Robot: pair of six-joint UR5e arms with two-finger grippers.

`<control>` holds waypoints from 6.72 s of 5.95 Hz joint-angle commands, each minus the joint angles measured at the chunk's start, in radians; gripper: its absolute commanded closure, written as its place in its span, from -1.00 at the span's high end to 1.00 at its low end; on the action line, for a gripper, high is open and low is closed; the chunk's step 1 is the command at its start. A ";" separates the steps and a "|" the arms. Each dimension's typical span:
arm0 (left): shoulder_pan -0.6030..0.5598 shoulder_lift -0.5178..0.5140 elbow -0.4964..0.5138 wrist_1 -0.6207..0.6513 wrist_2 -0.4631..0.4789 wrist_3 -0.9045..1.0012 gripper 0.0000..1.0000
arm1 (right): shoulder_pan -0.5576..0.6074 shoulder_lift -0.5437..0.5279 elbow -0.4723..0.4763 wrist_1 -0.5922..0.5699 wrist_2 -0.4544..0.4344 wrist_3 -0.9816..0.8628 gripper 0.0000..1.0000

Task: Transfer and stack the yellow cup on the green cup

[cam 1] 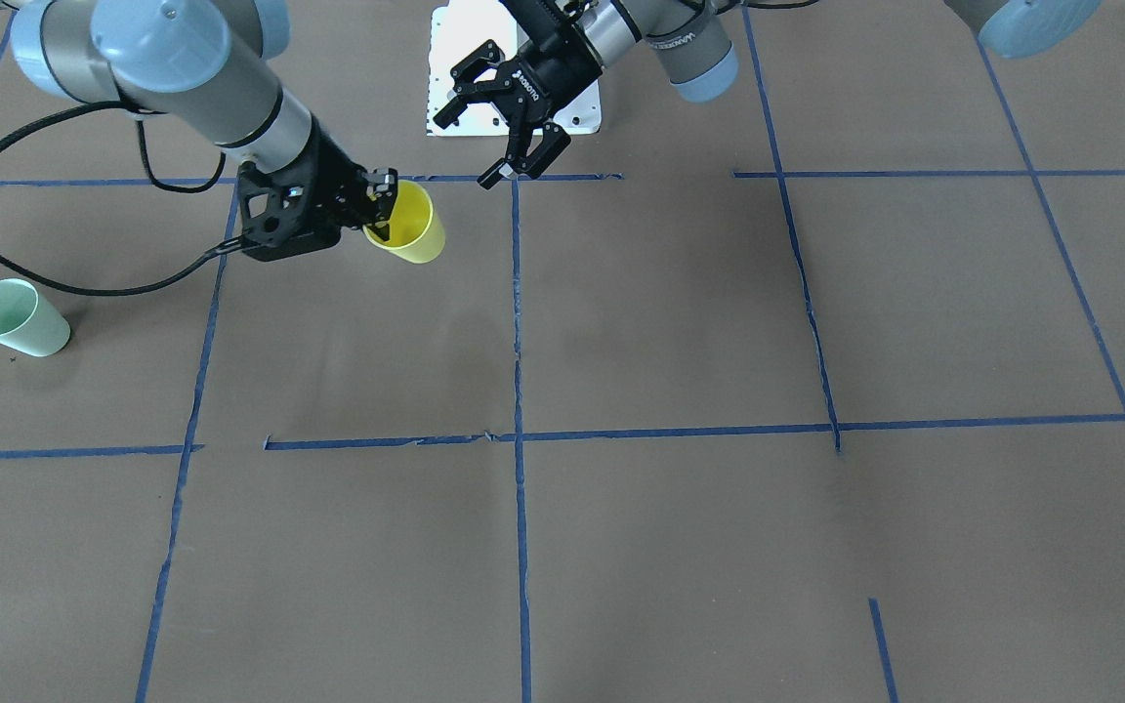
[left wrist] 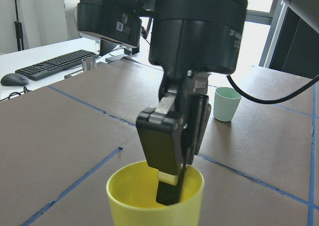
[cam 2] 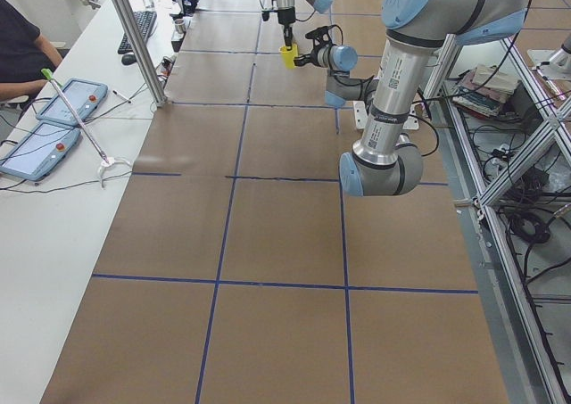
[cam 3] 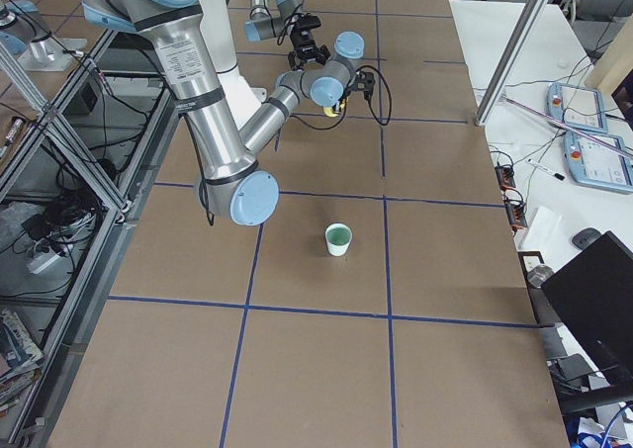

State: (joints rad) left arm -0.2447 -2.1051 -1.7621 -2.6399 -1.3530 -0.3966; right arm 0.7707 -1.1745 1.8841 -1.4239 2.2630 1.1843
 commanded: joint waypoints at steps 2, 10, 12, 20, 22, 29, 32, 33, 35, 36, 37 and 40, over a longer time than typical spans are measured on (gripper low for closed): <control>0.001 -0.001 0.004 0.009 0.002 -0.001 0.98 | 0.337 -0.324 0.082 0.000 -0.022 -0.012 -1.00; 0.002 0.000 0.036 0.003 0.058 -0.059 0.98 | 0.334 -0.559 0.102 0.003 -0.169 -0.210 -0.93; 0.005 0.000 0.036 0.001 0.058 -0.059 0.98 | 0.326 -0.559 0.101 0.005 -0.163 -0.209 0.98; -0.346 0.051 0.065 0.626 -0.132 -0.292 0.97 | 0.645 -0.551 0.045 0.011 -0.001 -0.600 1.00; -0.482 0.053 0.066 0.907 -0.213 -0.018 0.96 | 0.737 -0.550 -0.061 0.011 0.075 -0.778 1.00; -1.170 0.302 0.062 1.329 -0.973 0.390 1.00 | 0.746 -0.582 -0.102 0.013 0.101 -0.948 1.00; -1.209 0.509 0.049 1.278 -0.896 0.568 1.00 | 0.746 -0.581 -0.118 0.013 0.112 -0.947 1.00; -1.209 0.551 0.033 1.264 -0.900 0.567 1.00 | 0.746 -0.582 -0.117 0.013 0.118 -0.947 1.00; -1.209 0.556 0.058 1.288 -0.960 0.562 1.00 | 0.748 -0.593 -0.111 0.016 0.144 -0.943 1.00; -1.209 0.604 0.059 1.279 -1.079 0.564 1.00 | 0.746 -0.593 -0.117 0.014 0.148 -0.943 1.00; -1.217 0.611 0.050 1.276 -1.077 0.567 1.00 | 0.746 -0.596 -0.118 0.016 0.148 -0.942 1.00; -1.330 0.587 0.029 1.281 -0.974 0.558 1.00 | 0.746 -0.594 -0.122 0.016 0.147 -0.937 1.00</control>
State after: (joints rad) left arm -1.5170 -1.5026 -1.7189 -1.3633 -2.3589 0.1672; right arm 1.5171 -1.7703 1.7652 -1.4090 2.4110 0.2446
